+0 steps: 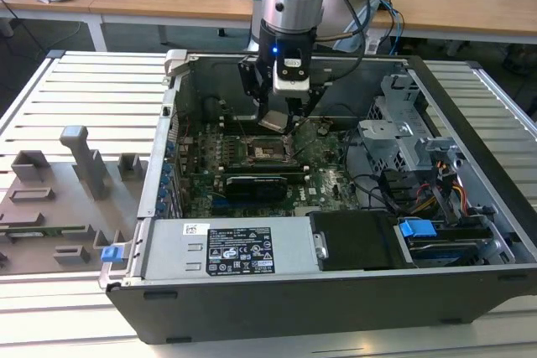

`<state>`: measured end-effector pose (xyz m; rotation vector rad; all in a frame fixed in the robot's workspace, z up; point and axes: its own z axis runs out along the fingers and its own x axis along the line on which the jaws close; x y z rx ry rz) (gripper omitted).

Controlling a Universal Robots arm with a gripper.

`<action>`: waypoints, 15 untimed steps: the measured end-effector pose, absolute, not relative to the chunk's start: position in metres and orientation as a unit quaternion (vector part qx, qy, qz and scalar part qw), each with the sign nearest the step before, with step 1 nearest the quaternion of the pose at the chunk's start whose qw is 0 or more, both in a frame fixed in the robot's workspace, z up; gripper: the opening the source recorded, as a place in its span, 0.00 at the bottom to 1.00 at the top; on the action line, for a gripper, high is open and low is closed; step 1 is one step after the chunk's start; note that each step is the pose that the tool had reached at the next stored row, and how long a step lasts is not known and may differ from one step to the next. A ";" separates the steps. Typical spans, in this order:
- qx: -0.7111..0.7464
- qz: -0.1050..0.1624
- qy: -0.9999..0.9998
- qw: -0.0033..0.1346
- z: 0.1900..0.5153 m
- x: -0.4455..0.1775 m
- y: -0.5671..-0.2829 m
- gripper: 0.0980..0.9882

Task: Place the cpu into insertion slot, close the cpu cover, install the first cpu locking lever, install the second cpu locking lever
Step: 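Place the cpu into insertion slot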

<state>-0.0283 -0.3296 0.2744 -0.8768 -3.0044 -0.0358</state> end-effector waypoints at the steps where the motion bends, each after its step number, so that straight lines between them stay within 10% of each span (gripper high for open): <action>1: -0.290 -0.012 -0.957 0.006 0.274 -0.028 -0.330 0.50; 15: -0.365 -0.011 -0.931 0.004 0.273 -0.028 -0.330 0.50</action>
